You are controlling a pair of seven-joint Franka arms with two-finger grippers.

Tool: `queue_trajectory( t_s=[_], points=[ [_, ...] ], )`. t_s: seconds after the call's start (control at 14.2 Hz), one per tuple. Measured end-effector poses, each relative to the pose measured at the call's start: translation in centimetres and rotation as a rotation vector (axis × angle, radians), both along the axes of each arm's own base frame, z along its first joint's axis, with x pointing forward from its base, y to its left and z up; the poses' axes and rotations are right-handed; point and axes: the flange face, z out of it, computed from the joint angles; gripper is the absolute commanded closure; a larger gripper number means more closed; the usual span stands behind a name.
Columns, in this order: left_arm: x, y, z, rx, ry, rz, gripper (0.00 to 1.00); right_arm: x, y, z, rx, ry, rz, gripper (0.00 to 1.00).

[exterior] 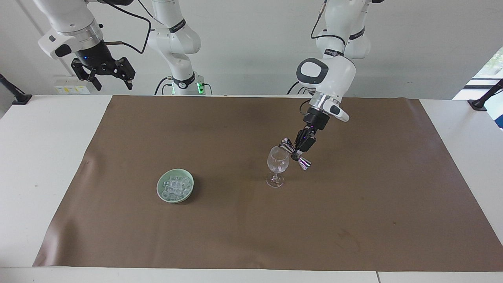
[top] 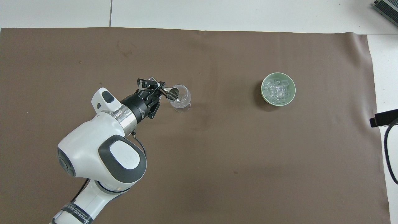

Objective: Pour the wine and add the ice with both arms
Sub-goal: 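Tilt the jigger over the clear glass with the left gripper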

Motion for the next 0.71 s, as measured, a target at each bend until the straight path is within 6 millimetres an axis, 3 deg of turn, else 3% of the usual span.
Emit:
queue_trajectory(
  t_s=[0.71],
  points=[
    [0.88,-0.19,-0.1,0.06,-0.042,-0.027,1.0,0.22,-0.01,0.18,-0.001,-0.021,0.0,0.0]
  ],
)
